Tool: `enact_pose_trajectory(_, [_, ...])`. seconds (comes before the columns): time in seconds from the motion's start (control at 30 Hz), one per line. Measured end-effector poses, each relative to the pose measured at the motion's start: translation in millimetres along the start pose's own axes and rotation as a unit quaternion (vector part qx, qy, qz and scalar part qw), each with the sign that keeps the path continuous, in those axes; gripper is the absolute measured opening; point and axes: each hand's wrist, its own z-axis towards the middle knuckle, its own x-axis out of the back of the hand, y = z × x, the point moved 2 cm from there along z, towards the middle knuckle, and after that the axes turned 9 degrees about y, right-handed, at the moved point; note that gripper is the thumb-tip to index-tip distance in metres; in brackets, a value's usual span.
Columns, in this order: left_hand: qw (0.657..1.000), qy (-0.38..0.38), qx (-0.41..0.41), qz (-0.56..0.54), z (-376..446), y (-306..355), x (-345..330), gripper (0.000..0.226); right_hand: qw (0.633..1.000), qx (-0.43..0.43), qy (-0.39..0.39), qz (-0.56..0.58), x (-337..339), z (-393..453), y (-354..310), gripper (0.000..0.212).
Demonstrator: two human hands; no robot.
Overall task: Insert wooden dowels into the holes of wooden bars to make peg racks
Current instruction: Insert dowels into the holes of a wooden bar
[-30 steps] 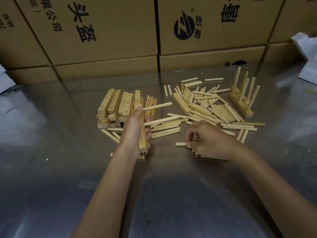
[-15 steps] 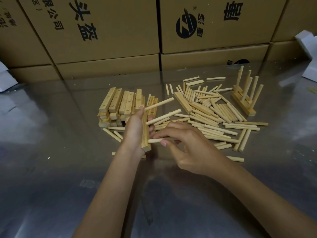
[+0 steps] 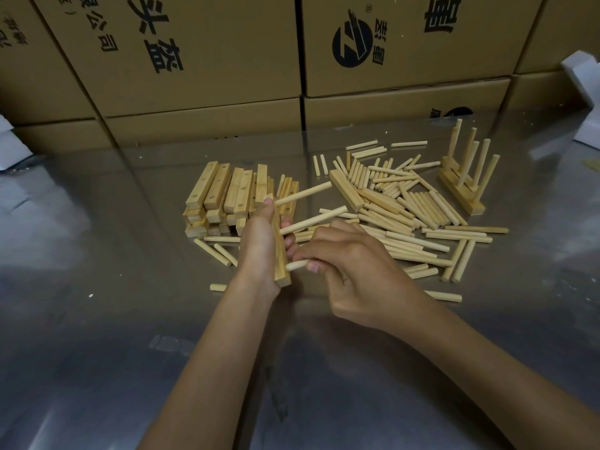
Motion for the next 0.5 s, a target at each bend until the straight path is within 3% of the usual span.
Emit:
enact_pose_trajectory(0.37, [0.998, 0.025, -0.035, 0.034, 2.8, -3.4, -1.6, 0.035, 0.996, -0.078, -0.009, 0.033, -4.3, -3.0, 3.0, 0.027])
enact_pose_trajectory(0.5, [0.998, 0.014, -0.062, -0.005, 4.5, 0.5, -3.9, 0.037, 0.996, -0.089, -0.008, 0.031, 1.7, -0.4, 5.6, 0.024])
